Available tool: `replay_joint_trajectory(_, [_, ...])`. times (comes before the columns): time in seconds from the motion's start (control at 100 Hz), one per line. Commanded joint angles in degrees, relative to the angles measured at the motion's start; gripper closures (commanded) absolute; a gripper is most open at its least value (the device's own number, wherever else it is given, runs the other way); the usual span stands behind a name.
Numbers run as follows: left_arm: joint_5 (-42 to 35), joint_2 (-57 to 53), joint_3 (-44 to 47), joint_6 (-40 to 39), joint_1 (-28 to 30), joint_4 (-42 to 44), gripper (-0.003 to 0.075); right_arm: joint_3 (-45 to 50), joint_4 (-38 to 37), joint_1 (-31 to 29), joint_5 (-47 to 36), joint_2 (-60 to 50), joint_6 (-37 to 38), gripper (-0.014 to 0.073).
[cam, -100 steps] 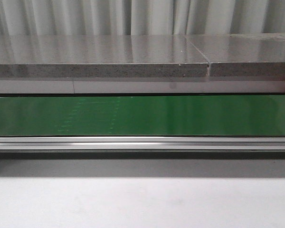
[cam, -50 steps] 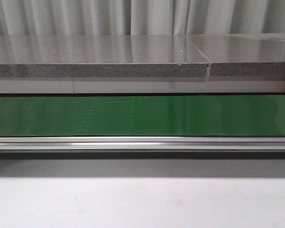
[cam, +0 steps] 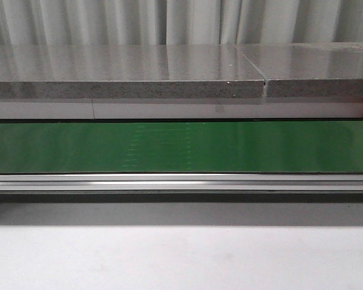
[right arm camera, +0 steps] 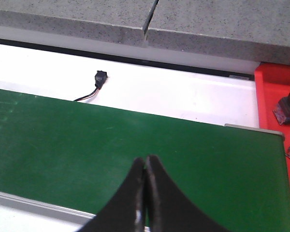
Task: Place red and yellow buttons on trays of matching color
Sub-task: 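Return the right gripper above the belt, then move the left gripper down over the remaining red button on the table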
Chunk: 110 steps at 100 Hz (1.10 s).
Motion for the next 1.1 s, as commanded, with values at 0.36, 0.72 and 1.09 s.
replay_joint_trajectory(0.36, [-7.52,3.66,-3.08,-5.51,-0.12,4.41,0.0071,-1.82,0.79,-0.02,-3.04,-0.44,-0.69,0.0660])
replay_joint_trajectory(0.72, [-7.20,31.19,-20.00,-26.32,4.18,20.46,0.0081,-1.82,0.79,-0.02,-3.04,-0.44,-0.69,0.0660])
replay_joint_trajectory(1.09, [-5.06,58.08,-37.79,-26.32,14.55,12.10,0.0081,-1.82,0.79,-0.02,-3.04,-0.44,-0.69,0.0660])
